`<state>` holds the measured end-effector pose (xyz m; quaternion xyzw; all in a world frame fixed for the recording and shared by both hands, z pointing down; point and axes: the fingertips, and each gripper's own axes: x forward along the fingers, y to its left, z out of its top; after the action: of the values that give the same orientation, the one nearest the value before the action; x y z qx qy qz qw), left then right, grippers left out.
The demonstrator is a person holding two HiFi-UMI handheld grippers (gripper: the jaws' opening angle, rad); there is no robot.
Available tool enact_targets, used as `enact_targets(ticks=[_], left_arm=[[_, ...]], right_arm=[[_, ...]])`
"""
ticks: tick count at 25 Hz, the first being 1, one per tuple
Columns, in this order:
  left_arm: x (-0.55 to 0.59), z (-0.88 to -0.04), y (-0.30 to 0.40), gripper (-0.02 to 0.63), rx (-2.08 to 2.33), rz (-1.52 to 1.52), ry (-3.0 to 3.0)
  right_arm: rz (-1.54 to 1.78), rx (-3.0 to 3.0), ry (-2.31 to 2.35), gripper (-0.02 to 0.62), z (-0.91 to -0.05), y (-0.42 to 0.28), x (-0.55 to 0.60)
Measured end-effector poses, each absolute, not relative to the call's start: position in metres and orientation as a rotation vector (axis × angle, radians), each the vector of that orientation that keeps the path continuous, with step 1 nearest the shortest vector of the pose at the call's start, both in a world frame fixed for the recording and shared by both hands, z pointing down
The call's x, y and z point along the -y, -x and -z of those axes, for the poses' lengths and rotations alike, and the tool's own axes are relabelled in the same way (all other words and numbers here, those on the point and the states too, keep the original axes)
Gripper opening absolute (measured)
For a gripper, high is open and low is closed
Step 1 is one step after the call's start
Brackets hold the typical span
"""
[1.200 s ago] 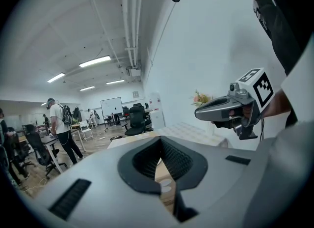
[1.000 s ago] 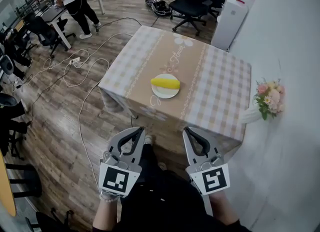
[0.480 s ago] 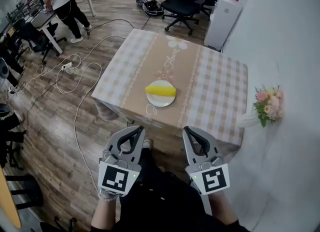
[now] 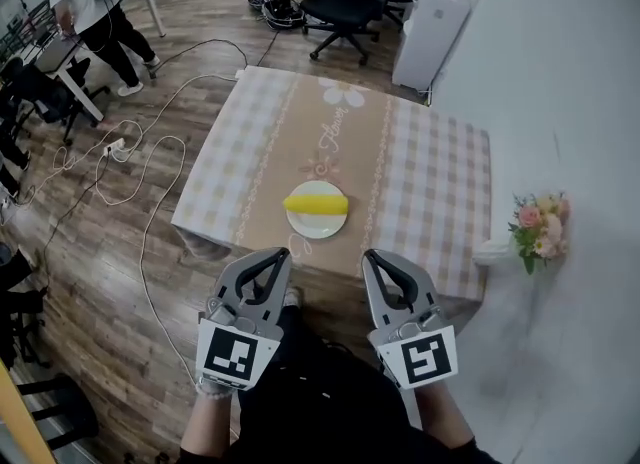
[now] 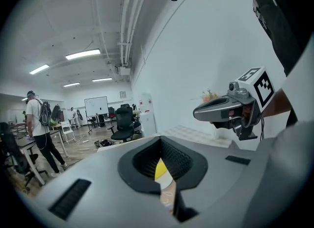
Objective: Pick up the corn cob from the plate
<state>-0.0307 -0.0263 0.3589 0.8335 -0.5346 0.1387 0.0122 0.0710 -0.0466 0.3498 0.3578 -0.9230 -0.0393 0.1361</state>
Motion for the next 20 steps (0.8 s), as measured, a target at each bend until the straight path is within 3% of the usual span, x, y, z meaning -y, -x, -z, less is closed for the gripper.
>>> enact_targets(ticks=[20], left_arm=[[0.135, -0.358, 0.096, 0.012, 1.452, -0.429, -2.794]], right_arm=[[0.107, 2.574, -1.206, 0.041, -0.346, 0.002, 0.136]])
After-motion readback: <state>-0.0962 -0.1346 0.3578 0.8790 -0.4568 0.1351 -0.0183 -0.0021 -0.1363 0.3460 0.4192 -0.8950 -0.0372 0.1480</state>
